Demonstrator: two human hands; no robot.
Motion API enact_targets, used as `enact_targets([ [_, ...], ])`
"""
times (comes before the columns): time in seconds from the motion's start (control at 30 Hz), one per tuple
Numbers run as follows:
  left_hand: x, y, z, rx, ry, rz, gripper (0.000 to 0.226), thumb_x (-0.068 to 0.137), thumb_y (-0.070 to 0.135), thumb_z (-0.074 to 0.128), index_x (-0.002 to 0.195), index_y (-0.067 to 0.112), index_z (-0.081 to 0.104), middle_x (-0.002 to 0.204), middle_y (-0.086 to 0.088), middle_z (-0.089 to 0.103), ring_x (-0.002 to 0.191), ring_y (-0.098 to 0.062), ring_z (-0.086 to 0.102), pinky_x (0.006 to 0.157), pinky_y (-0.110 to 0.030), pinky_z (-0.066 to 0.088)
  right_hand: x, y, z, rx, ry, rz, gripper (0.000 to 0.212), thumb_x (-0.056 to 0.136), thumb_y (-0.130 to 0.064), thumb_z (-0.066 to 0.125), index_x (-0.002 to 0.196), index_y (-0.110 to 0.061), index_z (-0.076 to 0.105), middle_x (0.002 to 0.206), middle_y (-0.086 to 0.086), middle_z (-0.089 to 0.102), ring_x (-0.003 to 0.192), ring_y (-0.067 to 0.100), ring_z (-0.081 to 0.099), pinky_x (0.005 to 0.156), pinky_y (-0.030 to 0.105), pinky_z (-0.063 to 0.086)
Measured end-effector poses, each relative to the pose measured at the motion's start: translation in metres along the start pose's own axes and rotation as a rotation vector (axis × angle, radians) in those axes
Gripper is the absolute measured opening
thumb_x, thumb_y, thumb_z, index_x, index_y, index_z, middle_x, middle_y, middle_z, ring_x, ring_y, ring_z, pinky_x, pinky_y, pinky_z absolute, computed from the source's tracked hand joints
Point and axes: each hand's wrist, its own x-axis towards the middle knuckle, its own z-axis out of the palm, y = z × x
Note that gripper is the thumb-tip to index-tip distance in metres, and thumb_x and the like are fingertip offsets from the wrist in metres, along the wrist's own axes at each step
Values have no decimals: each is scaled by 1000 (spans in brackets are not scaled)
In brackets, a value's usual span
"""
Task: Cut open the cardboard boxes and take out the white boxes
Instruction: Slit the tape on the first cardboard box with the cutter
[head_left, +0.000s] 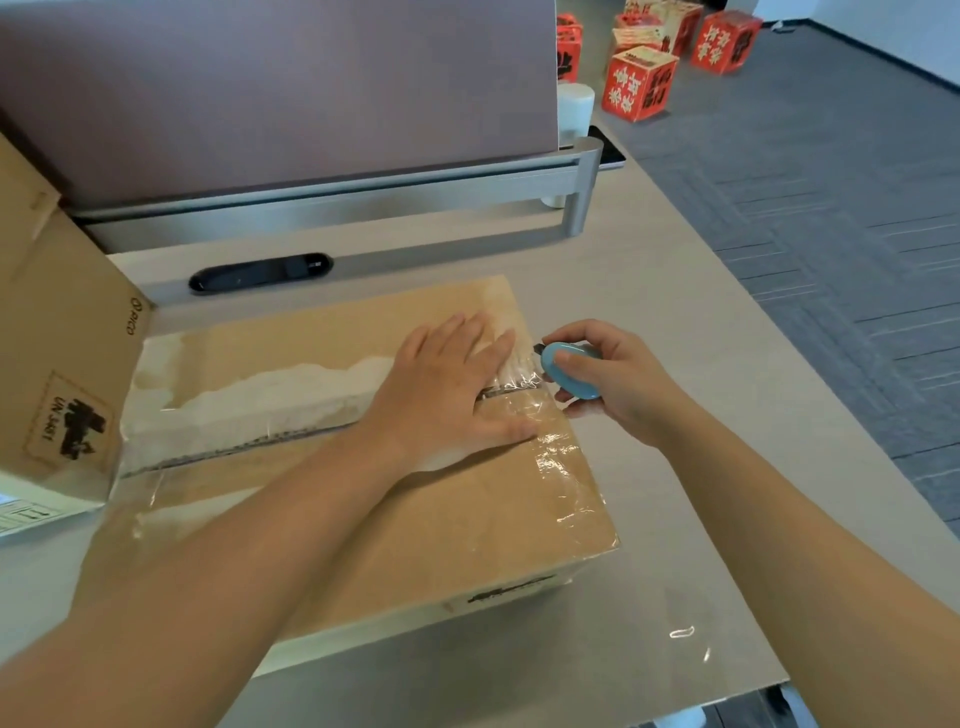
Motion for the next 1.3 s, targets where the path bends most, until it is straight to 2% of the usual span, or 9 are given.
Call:
enact_targets([
  [0.07,0,0,0,7,2,-1,95,69,78,22,149,30,1,157,2,-8,144,-15,-8,115,-35,-5,-1,-3,-1,-18,-32,2,18,92,-6,50,84,-21,57,78,5,58,47,8,56,46,18,51],
  [0.17,1,0,0,-1,5,-8,94,69,77,23,148,31,1,157,2,-7,144,-15,-7,114,-34,-4,0,-4,-3,-100,-55,-21,20,93,-6,48,83,-21,56,76,4,58,50,12,51,43,18,44],
  [0.37,2,0,1,5,23,-15,98,65,84,20,148,35,2,157,3,-4,144,-15,-5,114,-34,-4,3,-4,-1,-84,-65,-9,22,93,-6,47,82,-21,57,79,3,54,58,17,46,57,27,41],
  [0.53,2,-1,2,-20,45,-25,106,51,83,7,147,38,4,157,5,-1,143,-13,-5,114,-33,-4,5,-2,-2,-50,-112,-7,19,93,-5,47,84,-18,57,79,3,53,58,16,45,50,20,40],
  [0.63,2,0,3,-22,40,-32,107,49,82,4,147,38,4,157,6,-1,143,-12,-5,114,-33,-4,2,0,-5,5,-154,14,18,93,-3,46,85,-14,57,77,2,51,52,9,47,41,12,36],
  [0.77,3,0,2,-14,37,-36,107,49,82,4,147,38,4,157,5,-1,143,-13,-4,114,-33,-3,1,0,-7,39,-189,26,17,92,-1,46,85,-12,57,73,3,51,40,-2,48,38,11,35],
  [0.93,2,0,3,-11,37,-38,106,50,82,5,147,39,3,157,5,-1,143,-13,-4,114,-33,-3,0,3,-11,48,-220,54,16,92,-3,46,86,-11,58,71,7,54,43,9,42,37,14,32],
  [1.13,3,-1,5,-6,43,-38,104,52,82,6,147,39,5,157,5,0,143,-13,-3,114,-33,-3,-11,13,-10,59,-187,52,14,92,-3,46,90,-9,58,67,3,51,43,7,41,38,12,32],
  [1.3,3,-2,6,-15,47,-43,103,53,82,7,146,39,6,157,6,1,143,-13,-2,114,-32,-2,-11,12,-13,132,-243,93,15,93,-3,45,88,-8,58,65,6,52,38,8,39,35,14,29],
])
